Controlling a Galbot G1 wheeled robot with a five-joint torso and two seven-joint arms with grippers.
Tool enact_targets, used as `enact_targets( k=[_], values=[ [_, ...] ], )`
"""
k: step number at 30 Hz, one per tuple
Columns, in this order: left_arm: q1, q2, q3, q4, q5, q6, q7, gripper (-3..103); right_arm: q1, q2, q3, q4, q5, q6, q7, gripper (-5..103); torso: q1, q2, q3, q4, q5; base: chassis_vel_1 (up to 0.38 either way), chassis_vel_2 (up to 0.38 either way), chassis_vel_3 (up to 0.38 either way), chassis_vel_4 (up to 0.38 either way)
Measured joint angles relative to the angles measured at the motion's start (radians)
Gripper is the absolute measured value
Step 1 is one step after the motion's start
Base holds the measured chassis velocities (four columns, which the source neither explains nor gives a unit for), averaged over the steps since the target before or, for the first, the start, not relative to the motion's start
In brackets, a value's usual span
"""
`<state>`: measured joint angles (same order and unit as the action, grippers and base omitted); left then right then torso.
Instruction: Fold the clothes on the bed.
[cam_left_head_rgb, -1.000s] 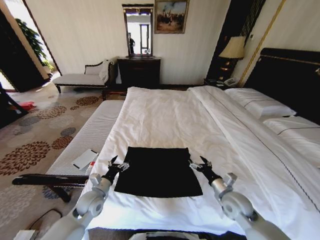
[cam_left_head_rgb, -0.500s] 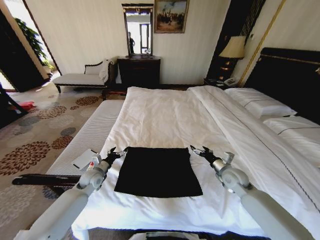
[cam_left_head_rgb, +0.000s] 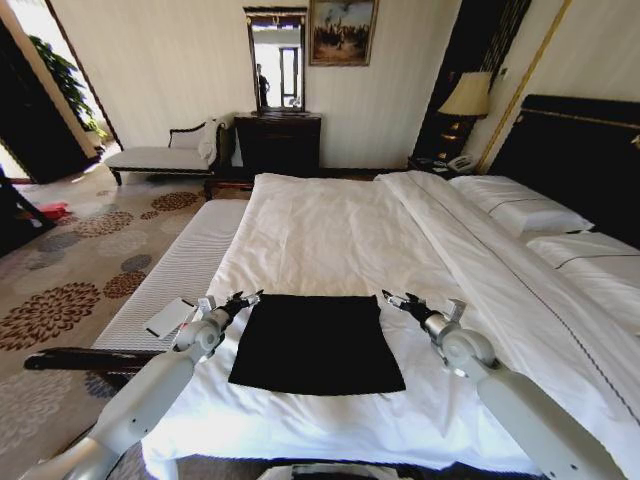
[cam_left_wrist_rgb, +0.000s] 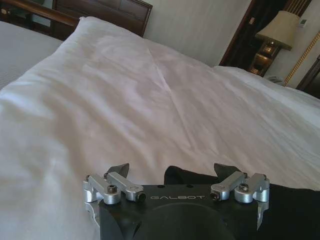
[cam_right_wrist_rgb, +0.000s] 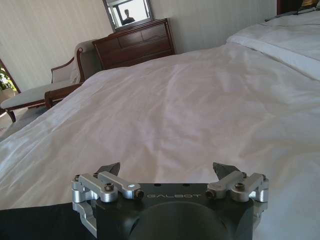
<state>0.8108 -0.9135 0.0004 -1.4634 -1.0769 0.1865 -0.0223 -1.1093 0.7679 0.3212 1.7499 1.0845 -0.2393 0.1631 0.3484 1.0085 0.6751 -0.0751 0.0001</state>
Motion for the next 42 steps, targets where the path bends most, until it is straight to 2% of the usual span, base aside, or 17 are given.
enact_targets(
  k=[4,7,9,10,12,13,15,16,18,19,21,22,24,25,26,29,42],
  values=[
    [-0.01,-0.011,0.023,0.006,-0.009,0.006,0.001,88,0.005,0.0,-0.003,-0.004,0.0,0.0,0.009,100,0.0,0.0,0.0,-0.0002,-0.0002,0.0,0.0,0.0,0.0],
    [-0.009,-0.015,0.031,0.008,-0.026,0.016,-0.009,77,0.008,0.004,-0.007,-0.006,-0.002,0.0,0.022,100,0.0,0.0,0.0,-0.0002,0.0001,0.0,0.0,0.0,0.0],
    [-0.005,-0.015,0.031,0.009,-0.032,0.02,-0.013,66,0.007,0.004,-0.007,-0.007,-0.003,0.0,0.025,100,0.0,0.0,0.0,0.0,-0.0001,0.0,0.0,0.0,0.0],
    [-0.005,-0.015,0.031,0.009,-0.032,0.02,-0.013,66,0.007,0.004,-0.007,-0.007,-0.003,0.0,0.025,100,0.0,0.0,0.0,0.0,-0.0001,0.0,0.0,0.0,0.0],
    [-0.002,-0.014,0.032,0.007,-0.035,0.022,-0.015,55,0.007,0.004,-0.008,-0.008,-0.004,0.0,0.026,100,0.0,0.0,0.0,0.0,-0.0001,0.0,0.0,0.0,0.0],
    [0.001,-0.014,0.032,0.003,-0.035,0.022,-0.016,55,0.009,0.005,-0.01,-0.008,-0.004,-0.001,0.028,100,0.0,0.0,0.0,-0.0001,-0.0002,0.0,0.0,0.0,0.0],
    [0.01,-0.012,0.03,-0.008,-0.036,0.022,-0.017,44,0.013,0.008,-0.016,-0.008,-0.003,-0.004,0.035,100,0.0,0.0,0.0,-0.0001,-0.0002,0.0,0.0,0.0,0.0],
    [0.01,-0.012,0.03,-0.008,-0.036,0.022,-0.017,44,0.013,0.008,-0.016,-0.008,-0.003,-0.004,0.035,100,0.0,0.0,0.0,-0.0001,-0.0002,0.0,0.0,0.0,0.0],
    [0.015,-0.012,0.027,-0.014,-0.035,0.022,-0.02,34,0.018,0.009,-0.023,-0.008,-0.001,-0.009,0.037,100,0.0,0.0,0.0,-0.0001,0.0,0.0,0.0,0.0,0.0],
    [0.017,-0.012,0.027,-0.015,-0.034,0.022,-0.022,34,0.021,0.009,-0.027,-0.009,0.0,-0.01,0.037,100,0.0,0.0,0.0,-0.0001,-0.0001,0.0,0.0,0.0,0.0],
    [0.021,-0.014,0.027,-0.016,-0.019,0.02,-0.029,23,0.034,0.007,-0.037,-0.017,0.008,-0.016,0.034,100,0.0,0.0,0.0,-0.0002,-0.0001,0.0,0.0,0.0,0.0],
    [0.021,-0.014,0.027,-0.016,-0.019,0.02,-0.029,23,0.034,0.007,-0.037,-0.017,0.008,-0.016,0.034,100,0.0,0.0,0.0,-0.0002,-0.0001,0.0,0.0,0.0,0.0],
    [0.03,-0.015,0.024,-0.02,-0.012,0.018,-0.034,12,0.047,0.009,-0.046,-0.028,0.018,-0.031,0.032,100,0.0,0.0,0.0,-0.0001,-0.0004,0.0,0.0,0.0,0.0],
    [0.034,-0.016,0.022,-0.023,-0.013,0.017,-0.036,12,0.05,0.011,-0.049,-0.03,0.026,-0.037,0.031,100,0.0,0.0,0.0,-0.0001,-0.0003,0.0,0.0,0.0,0.0],
    [0.038,-0.016,0.019,-0.026,-0.016,0.017,-0.038,7,0.055,0.013,-0.057,-0.035,0.034,-0.045,0.027,100,0.0,0.0,0.0,-0.0001,-0.0002,0.0,0.0,0.0,0.0],
    [0.042,-0.015,0.016,-0.03,-0.018,0.017,-0.04,1,0.066,0.016,-0.078,-0.049,0.037,-0.05,0.014,100,0.0,0.0,0.0,-0.0003,-0.0002,0.0,0.0,0.0,0.0],
    [0.048,-0.016,0.007,-0.049,-0.02,0.015,-0.05,1,0.18,0.056,-0.194,-0.164,0.056,-0.053,0.005,100,0.0,0.0,0.0,0.0,-0.0002,0.0,0.0,0.0,0.0]
  ],
)
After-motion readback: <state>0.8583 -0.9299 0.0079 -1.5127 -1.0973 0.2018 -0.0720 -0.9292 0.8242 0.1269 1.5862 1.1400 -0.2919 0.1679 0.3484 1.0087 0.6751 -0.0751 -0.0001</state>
